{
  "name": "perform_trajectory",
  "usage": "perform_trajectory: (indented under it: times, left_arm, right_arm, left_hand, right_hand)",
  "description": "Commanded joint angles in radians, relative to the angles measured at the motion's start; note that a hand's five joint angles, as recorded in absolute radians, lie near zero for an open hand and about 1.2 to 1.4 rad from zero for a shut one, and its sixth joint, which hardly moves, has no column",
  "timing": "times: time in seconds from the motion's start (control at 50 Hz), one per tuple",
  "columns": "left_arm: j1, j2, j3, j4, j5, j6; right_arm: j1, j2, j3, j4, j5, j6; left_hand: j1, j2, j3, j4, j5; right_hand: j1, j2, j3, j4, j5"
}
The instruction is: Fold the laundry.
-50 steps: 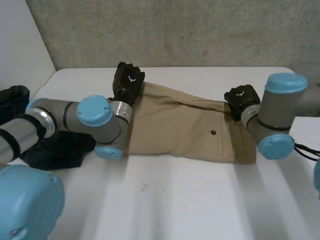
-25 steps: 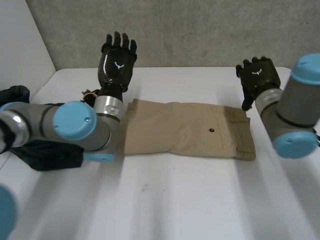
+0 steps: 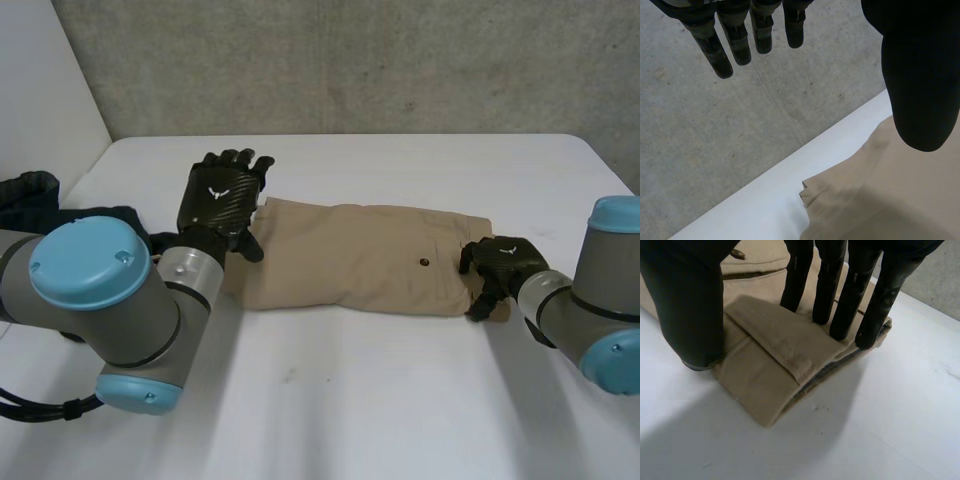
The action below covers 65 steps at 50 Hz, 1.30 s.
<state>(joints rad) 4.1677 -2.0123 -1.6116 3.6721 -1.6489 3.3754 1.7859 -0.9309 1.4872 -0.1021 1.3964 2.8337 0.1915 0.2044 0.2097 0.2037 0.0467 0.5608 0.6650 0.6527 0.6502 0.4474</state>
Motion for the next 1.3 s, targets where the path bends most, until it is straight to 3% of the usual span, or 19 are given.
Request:
perform_trajectory:
  times: [0.02, 0.26, 0.4, 0.48, 0.56, 0.72, 0.76, 0.78, 0.84, 0.86, 0.88, 0.96, 1.0, 1.1, 1.18, 1.3]
  left_arm:
    - [0.000, -0.005, -0.001, 0.005, -0.003, 0.007]
    - [0.002, 0.030, -0.008, -0.004, -0.008, 0.002]
    - [0.000, 0.047, -0.014, -0.006, -0.008, 0.002]
    - [-0.003, 0.046, -0.007, -0.003, -0.008, 0.004]
    - [-0.014, 0.044, 0.006, -0.001, -0.011, 0.004]
    - [-0.049, 0.030, 0.081, -0.003, -0.014, 0.002]
    - [-0.067, 0.011, 0.122, -0.004, -0.014, 0.002]
    - [-0.072, 0.003, 0.136, -0.006, -0.014, 0.002]
    - [-0.095, -0.039, 0.203, -0.030, -0.011, 0.004]
    - [-0.100, -0.049, 0.225, -0.044, -0.009, 0.004]
    - [-0.109, -0.075, 0.269, -0.073, -0.006, 0.002]
    - [-0.133, -0.164, 0.404, -0.173, -0.002, -0.004]
    - [-0.149, -0.200, 0.456, -0.210, 0.000, -0.004]
    - [-0.196, -0.315, 0.610, -0.288, 0.046, -0.007]
    - [-0.218, -0.393, 0.690, -0.322, 0.089, -0.017]
    - [-0.236, -0.508, 0.774, -0.405, 0.087, -0.019]
  right_arm:
    - [-0.025, 0.037, -0.028, -0.018, 0.019, -0.008]
    - [-0.218, -0.223, 0.056, -0.005, 0.030, -0.166]
    - [-0.307, -0.236, 0.031, 0.022, 0.036, -0.463]
    - [-0.251, -0.238, -0.001, 0.016, 0.024, -0.569]
    - [-0.088, -0.238, -0.054, -0.007, -0.016, -0.577]
    - [0.222, -0.157, -0.033, -0.051, -0.265, -0.603]
    - [0.254, -0.123, -0.027, -0.047, -0.287, -0.603]
    - [0.265, -0.109, -0.027, -0.042, -0.293, -0.602]
    - [0.271, -0.085, -0.031, -0.001, -0.284, -0.588]
    - [0.270, -0.094, -0.031, 0.024, -0.275, -0.562]
    - [0.270, -0.097, -0.033, 0.028, -0.271, -0.547]
    - [0.235, -0.163, -0.045, 0.036, -0.241, -0.331]
    - [0.140, -0.230, -0.050, 0.038, -0.228, -0.123]
    - [0.018, -0.290, -0.056, 0.071, -0.226, 0.177]
    - [0.001, -0.264, -0.088, 0.139, -0.206, 0.202]
    - [0.009, -0.108, -0.191, 0.234, -0.169, 0.079]
  left_hand:
    - [-0.010, -0.023, -0.028, -0.022, -0.040]
    - [-0.017, -0.030, -0.035, -0.029, -0.047]
    - [-0.017, -0.030, -0.035, -0.029, -0.047]
    - [-0.017, -0.030, -0.035, -0.029, -0.047]
    - [-0.017, -0.030, -0.035, -0.029, -0.047]
    - [-0.013, -0.026, -0.031, -0.025, -0.043]
    - [-0.010, -0.023, -0.028, -0.022, -0.040]
    - [-0.010, -0.023, -0.028, -0.022, -0.040]
    - [-0.004, -0.017, -0.023, -0.017, -0.034]
    - [0.004, -0.009, -0.014, -0.008, -0.025]
    - [0.039, 0.026, 0.021, 0.027, 0.009]
    - [0.043, 0.030, 0.024, 0.030, 0.013]
    - [0.043, 0.030, 0.024, 0.030, 0.013]
    - [0.040, 0.027, 0.021, 0.027, 0.010]
    - [0.043, 0.030, 0.024, 0.030, 0.013]
    - [0.043, 0.030, 0.024, 0.030, 0.013]
  right_hand:
    - [0.835, 0.731, 0.744, 0.746, 0.774]
    - [0.835, 0.731, 0.744, 0.746, 0.774]
    - [0.835, 0.731, 0.744, 0.746, 0.774]
    - [0.835, 0.731, 0.744, 0.746, 0.774]
    - [0.835, 0.731, 0.744, 0.746, 0.774]
    - [0.835, 0.731, 0.744, 0.746, 0.774]
    - [0.835, 0.731, 0.744, 0.746, 0.774]
    - [0.835, 0.731, 0.744, 0.746, 0.774]
    - [0.187, 0.083, 0.095, 0.098, 0.126]
    - [-0.304, -0.408, -0.395, -0.393, -0.365]
    - [-0.386, -0.490, -0.478, -0.476, -0.447]
    - [-0.386, -0.490, -0.478, -0.476, -0.447]
    - [-0.386, -0.490, -0.478, -0.476, -0.447]
    - [-0.386, -0.490, -0.478, -0.476, -0.447]
    - [-0.386, -0.490, -0.478, -0.476, -0.447]
    - [-0.386, -0.490, -0.478, -0.476, -0.447]
